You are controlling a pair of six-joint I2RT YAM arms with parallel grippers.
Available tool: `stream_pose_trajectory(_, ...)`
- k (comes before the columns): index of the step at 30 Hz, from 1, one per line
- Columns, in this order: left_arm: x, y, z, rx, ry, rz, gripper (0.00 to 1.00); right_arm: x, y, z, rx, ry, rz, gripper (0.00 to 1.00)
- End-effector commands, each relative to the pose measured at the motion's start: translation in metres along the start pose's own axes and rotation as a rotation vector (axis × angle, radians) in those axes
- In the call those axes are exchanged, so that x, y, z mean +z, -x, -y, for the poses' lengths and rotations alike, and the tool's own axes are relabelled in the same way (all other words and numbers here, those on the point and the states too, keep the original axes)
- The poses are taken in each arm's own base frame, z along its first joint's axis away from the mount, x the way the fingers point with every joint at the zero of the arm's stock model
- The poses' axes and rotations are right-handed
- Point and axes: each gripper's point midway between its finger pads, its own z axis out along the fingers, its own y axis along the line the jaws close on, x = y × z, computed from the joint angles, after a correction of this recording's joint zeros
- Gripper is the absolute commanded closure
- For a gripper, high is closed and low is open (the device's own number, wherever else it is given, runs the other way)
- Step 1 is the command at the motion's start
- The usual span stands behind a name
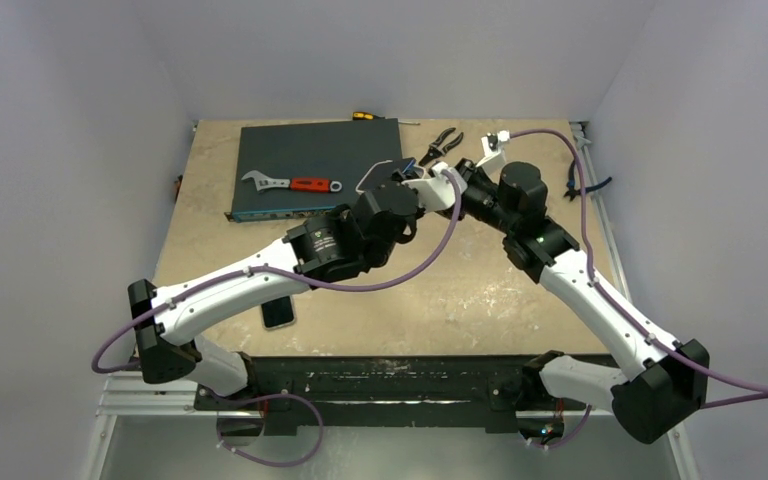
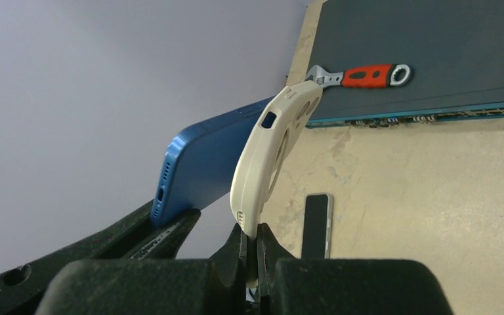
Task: Take the phone out of the phone case
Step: Remove the phone case from the phone.
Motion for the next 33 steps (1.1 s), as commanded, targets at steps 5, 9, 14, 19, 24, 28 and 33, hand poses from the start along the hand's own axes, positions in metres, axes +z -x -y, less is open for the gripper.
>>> stream_pose_trajectory(5, -0.028, 0.027, -0.045, -0.15, 0.055, 0.141, 1.0, -0.001, 0.025, -0.019, -0.026, 0.028, 0.095, 1.0)
stream_pose_trajectory(9, -0.036, 0.032, -0.054, -0.183, 0.057, 0.182, 1.0, 0.0, 0.027, -0.01, -0.037, -0.003, 0.107, 1.0)
stream_pose_trajectory(14, -0.047, 0.04, -0.063, -0.219, 0.041, 0.234, 1.0, 0.0, 0.03, 0.007, -0.059, -0.061, 0.125, 1.0)
stream_pose_trajectory(19, -0.059, 0.048, -0.073, -0.254, 0.028, 0.283, 1.0, -0.001, 0.033, 0.034, -0.088, -0.156, 0.139, 1.0)
stream_pose_trajectory(24, -0.067, 0.051, -0.083, -0.265, 0.036, 0.304, 1.0, -0.004, 0.034, 0.047, -0.101, -0.198, 0.152, 1.0)
stream_pose_trajectory(28, -0.073, 0.047, -0.091, -0.283, 0.059, 0.321, 1.0, -0.016, 0.049, 0.078, -0.157, -0.328, 0.216, 1.0)
stream_pose_trajectory(33, -0.074, 0.029, -0.068, -0.219, -0.003, 0.348, 1.0, -0.043, 0.083, 0.137, -0.111, -0.498, 0.359, 1.0)
